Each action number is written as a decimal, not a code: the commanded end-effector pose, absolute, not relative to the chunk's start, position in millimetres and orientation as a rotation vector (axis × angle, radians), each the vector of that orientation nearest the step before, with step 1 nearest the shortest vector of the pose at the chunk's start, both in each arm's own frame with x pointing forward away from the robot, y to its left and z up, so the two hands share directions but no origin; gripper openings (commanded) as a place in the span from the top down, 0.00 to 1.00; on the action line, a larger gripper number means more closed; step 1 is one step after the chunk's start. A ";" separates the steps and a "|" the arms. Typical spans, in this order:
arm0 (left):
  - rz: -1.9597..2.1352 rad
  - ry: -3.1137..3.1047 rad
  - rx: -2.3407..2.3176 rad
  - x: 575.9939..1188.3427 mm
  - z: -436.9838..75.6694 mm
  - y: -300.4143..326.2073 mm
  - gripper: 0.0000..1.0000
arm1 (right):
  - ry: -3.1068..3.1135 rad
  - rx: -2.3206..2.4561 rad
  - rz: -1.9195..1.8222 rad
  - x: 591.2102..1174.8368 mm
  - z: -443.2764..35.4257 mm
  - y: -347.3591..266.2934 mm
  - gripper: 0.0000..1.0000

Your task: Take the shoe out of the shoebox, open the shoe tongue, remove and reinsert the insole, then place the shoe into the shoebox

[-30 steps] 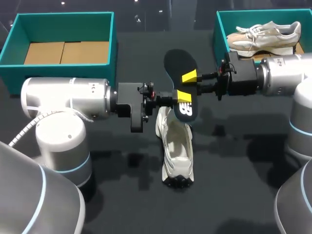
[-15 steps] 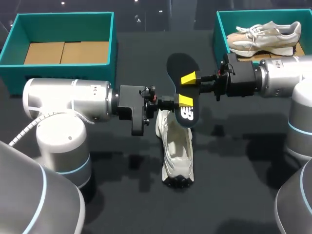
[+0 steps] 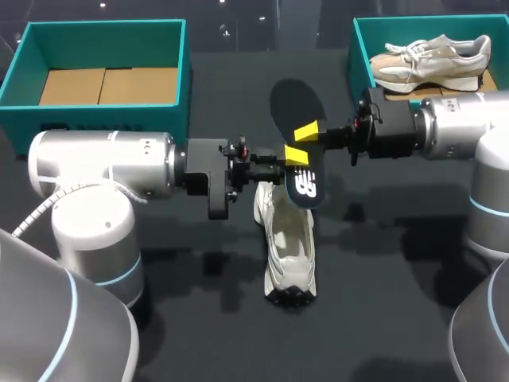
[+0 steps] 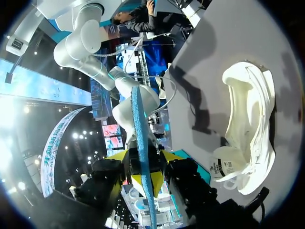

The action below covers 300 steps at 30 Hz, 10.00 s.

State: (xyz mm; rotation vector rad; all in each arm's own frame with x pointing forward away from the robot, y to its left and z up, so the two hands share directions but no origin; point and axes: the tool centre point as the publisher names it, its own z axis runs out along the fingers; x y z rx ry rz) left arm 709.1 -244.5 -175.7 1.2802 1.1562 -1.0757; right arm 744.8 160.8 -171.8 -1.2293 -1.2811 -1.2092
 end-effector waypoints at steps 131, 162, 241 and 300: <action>-0.529 1.798 1.946 802.4 -114.8 -182.9 0.00 | -1.267 -1.206 -1.156 741.9 -190.4 169.6 1.00; -0.864 1.526 1.612 778.3 -141.3 -166.2 0.00 | -1.267 -1.206 -1.156 741.9 -190.4 169.6 1.00; -1.137 1.391 1.180 783.3 -192.5 -215.4 0.81 | -1.121 -1.200 -1.220 727.8 -180.2 211.5 1.00; -1.530 1.575 1.205 704.2 -169.9 -197.7 1.00 | -2.258 -0.810 -1.416 716.7 -213.2 87.5 0.00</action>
